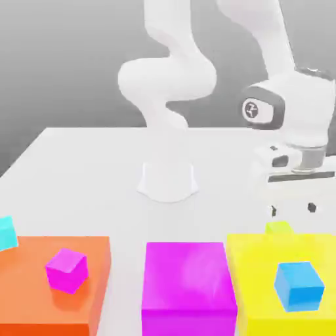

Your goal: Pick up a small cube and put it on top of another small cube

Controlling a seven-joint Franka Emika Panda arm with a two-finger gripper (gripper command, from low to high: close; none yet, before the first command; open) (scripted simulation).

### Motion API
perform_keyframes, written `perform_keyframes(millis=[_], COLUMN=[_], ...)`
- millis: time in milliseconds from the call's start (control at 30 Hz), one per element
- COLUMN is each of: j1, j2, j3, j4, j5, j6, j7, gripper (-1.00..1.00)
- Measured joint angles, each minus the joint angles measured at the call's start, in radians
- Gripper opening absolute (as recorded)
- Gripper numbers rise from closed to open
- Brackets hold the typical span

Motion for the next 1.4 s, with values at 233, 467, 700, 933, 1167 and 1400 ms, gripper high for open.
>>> perform_keyframes(millis=[233,467,700,933,1167,1400], j1=[0.149,0.28,0.209,0.083,0.052,-0.036], j2=[0.164,0.249,0.202,0.043,0.035,0.118], j3=[-0.225,-0.386,-0.298,-0.1,-0.078,-0.119], j4=[0.037,0.059,0.047,0.003,0.058,0.179], j5=[-0.291,-0.419,-0.349,-0.05,0.116,0.182], j6=[0.11,0.175,0.14,0.033,-0.183,-0.484], j7=[0.223,0.32,0.268,0.045,-0.185,-0.396], gripper=[0.0,-1.0,-1.0,-1.0,-1.0,-1.0])
